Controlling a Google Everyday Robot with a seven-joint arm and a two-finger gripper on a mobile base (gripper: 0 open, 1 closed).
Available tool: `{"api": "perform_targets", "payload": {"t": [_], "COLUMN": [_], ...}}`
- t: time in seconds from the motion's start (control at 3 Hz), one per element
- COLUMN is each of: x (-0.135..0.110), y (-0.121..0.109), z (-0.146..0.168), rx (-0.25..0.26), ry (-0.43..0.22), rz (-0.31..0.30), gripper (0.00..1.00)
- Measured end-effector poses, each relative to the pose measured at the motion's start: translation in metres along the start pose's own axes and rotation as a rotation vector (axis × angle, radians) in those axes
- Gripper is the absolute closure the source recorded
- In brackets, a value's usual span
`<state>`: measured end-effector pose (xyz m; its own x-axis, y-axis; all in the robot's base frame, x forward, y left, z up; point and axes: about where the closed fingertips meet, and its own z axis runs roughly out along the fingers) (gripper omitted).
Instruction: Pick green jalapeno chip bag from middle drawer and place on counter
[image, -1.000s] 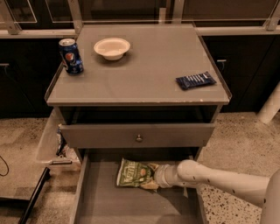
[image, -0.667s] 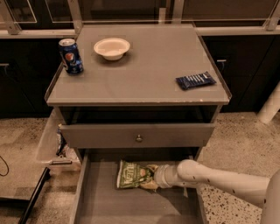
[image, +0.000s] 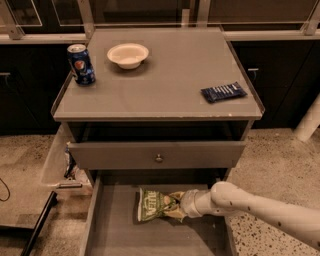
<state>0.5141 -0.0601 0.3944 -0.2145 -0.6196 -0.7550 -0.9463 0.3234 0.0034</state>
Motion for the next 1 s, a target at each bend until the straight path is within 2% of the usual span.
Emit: {"api": "perform_targets", "payload": {"t": [0.33,1.0], "x": [-0.017,-0.062], "y": [0.010,0.014], "z": [-0.038,-0.122], "rx": [0.001,0.030], "ry": [-0.018,-0.031], "rz": [-0.022,-0.115], "gripper": [1.00,1.00]}}
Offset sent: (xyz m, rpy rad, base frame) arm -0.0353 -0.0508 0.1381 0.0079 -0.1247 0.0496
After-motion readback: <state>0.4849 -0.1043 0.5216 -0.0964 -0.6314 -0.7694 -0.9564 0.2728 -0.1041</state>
